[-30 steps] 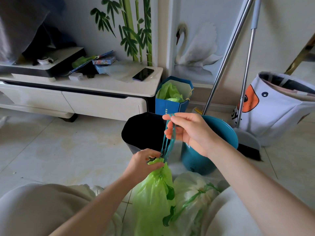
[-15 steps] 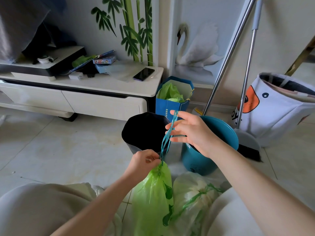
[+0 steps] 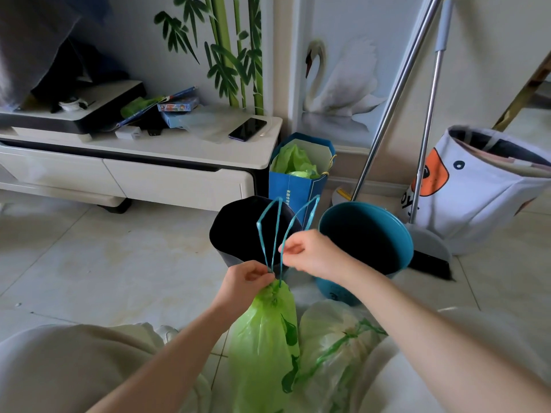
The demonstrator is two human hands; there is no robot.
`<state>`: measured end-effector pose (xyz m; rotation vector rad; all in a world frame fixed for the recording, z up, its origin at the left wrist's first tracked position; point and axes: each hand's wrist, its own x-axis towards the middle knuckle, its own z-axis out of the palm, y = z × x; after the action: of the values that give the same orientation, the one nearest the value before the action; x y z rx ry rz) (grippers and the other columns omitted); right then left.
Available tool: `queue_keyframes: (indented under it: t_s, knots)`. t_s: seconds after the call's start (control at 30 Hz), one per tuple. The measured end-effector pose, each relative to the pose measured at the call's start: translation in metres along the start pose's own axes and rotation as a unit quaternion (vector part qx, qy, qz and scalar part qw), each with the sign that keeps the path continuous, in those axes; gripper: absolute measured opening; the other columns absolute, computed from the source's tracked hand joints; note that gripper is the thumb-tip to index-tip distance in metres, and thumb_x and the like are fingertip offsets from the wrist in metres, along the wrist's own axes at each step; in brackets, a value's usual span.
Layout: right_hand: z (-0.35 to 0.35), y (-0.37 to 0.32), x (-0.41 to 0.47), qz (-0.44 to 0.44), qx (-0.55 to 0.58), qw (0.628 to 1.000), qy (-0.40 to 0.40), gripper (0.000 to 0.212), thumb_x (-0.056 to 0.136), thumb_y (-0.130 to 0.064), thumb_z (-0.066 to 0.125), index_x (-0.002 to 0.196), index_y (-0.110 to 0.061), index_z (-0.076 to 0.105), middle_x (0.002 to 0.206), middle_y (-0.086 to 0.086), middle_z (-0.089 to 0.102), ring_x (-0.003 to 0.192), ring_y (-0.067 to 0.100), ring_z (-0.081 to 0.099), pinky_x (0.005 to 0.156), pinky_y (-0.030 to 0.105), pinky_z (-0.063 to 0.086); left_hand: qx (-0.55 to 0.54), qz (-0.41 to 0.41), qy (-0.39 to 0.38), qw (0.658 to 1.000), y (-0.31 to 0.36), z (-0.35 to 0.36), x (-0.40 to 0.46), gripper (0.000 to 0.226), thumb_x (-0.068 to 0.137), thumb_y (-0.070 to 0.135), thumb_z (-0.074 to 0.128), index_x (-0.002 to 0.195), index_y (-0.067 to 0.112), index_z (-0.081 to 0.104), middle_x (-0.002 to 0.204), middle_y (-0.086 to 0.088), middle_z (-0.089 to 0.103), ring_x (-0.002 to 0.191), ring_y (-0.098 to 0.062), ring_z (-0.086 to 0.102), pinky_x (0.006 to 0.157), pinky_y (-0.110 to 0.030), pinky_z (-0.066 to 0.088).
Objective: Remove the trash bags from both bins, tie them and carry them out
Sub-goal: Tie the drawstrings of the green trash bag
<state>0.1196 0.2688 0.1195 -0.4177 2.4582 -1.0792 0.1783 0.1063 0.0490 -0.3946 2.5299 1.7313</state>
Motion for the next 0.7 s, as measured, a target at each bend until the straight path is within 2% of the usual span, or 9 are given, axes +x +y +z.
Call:
queue_keyframes:
  t_s: [0.07,0.13,0.2,0.27,0.33,0.4,0.5,0.6,0.7]
  knots:
    - [0.018,0.005,0.002,0.008,-0.073,0.997,-0.039,0.021,0.079,-0.021,0.067,0.099,-0.017,0.068,0.089,-0.005,0.067,0.089,0.015,0.064,0.084,0.032,0.053,-0.012,-0.008,0.006,1.0,-0.001,0.0,0.0,0.007,0.08,0.011,0.072,0.085,0.005,0.071,0.077,-0.007,0.07,0.057,0.002,0.056,0.057,-0.008,0.044]
    - [0.032,0.008,0.004,0.012,-0.102,0.993,-0.052,0.011,0.08,-0.022,0.066,0.089,-0.016,0.066,0.082,-0.001,0.064,0.082,0.019,0.063,0.07,0.03,0.05,-0.026,-0.009,0.009,1.0,0.0,-0.001,-0.001,0.006,0.081,0.009,0.071,0.085,0.005,0.071,0.075,-0.004,0.069,0.056,0.004,0.056,0.056,-0.007,0.044]
    - [0.038,0.008,0.005,0.009,-0.107,0.994,-0.026,0.013,0.085,-0.022,0.063,0.077,-0.011,0.062,0.072,0.001,0.059,0.069,0.018,0.057,0.056,0.026,0.041,-0.04,-0.01,0.009,0.999,0.0,-0.002,-0.001,0.005,0.081,0.009,0.07,0.085,0.006,0.072,0.077,-0.003,0.071,0.059,0.005,0.058,0.059,-0.009,0.046]
    - [0.035,0.006,0.006,0.012,-0.104,0.994,0.017,0.021,0.089,-0.022,0.06,0.08,-0.004,0.065,0.066,0.001,0.057,0.059,0.013,0.051,0.05,0.02,0.036,-0.05,-0.018,0.006,0.999,0.0,-0.003,-0.002,0.005,0.082,0.012,0.07,0.085,0.009,0.072,0.08,-0.003,0.074,0.068,-0.001,0.062,0.068,-0.017,0.049]
    - [0.028,0.004,0.005,0.009,-0.1,0.994,0.04,0.023,0.089,-0.022,0.06,0.082,0.0,0.066,0.07,0.005,0.063,0.061,0.014,0.053,0.052,0.018,0.037,-0.057,-0.025,0.002,0.998,0.0,-0.004,-0.001,0.005,0.083,0.013,0.069,0.086,0.009,0.071,0.081,-0.002,0.076,0.07,-0.002,0.064,0.07,-0.018,0.05]
    - [0.025,0.005,0.003,0.009,-0.089,0.995,0.04,0.023,0.088,-0.021,0.06,0.082,0.001,0.067,0.08,0.011,0.07,0.068,0.017,0.057,0.056,0.02,0.04,-0.053,-0.027,0.001,0.998,0.0,-0.004,-0.001,0.006,0.085,0.014,0.067,0.087,0.009,0.07,0.08,-0.002,0.076,0.065,0.003,0.063,0.063,-0.01,0.049]
    - [0.028,0.008,0.002,0.038,-0.08,0.994,0.056,0.026,0.088,-0.018,0.055,0.083,0.007,0.062,0.076,0.016,0.063,0.067,0.022,0.055,0.061,0.03,0.043,-0.054,-0.028,0.004,0.998,0.0,-0.003,0.0,0.007,0.085,0.013,0.066,0.088,0.007,0.07,0.081,-0.004,0.075,0.059,0.004,0.06,0.057,-0.006,0.045]
    - [0.031,0.012,0.002,0.105,-0.056,0.991,0.057,0.021,0.087,-0.019,0.056,0.082,0.002,0.052,0.074,0.013,0.051,0.065,0.022,0.05,0.063,0.041,0.054,-0.057,-0.036,0.005,0.998,-0.001,-0.003,0.0,0.007,0.085,0.014,0.067,0.087,0.008,0.07,0.081,-0.003,0.075,0.061,0.003,0.062,0.058,-0.007,0.047]
    - [0.032,0.014,-0.002,0.221,0.084,0.972,0.006,0.036,0.086,-0.031,0.062,0.107,-0.006,0.047,0.089,0.011,0.063,0.071,0.026,0.066,0.071,0.041,0.061,-0.069,-0.036,0.004,0.997,-0.001,-0.003,0.0,0.007,0.085,0.013,0.067,0.087,0.007,0.069,0.079,-0.002,0.076,0.063,0.003,0.063,0.06,-0.008,0.048]
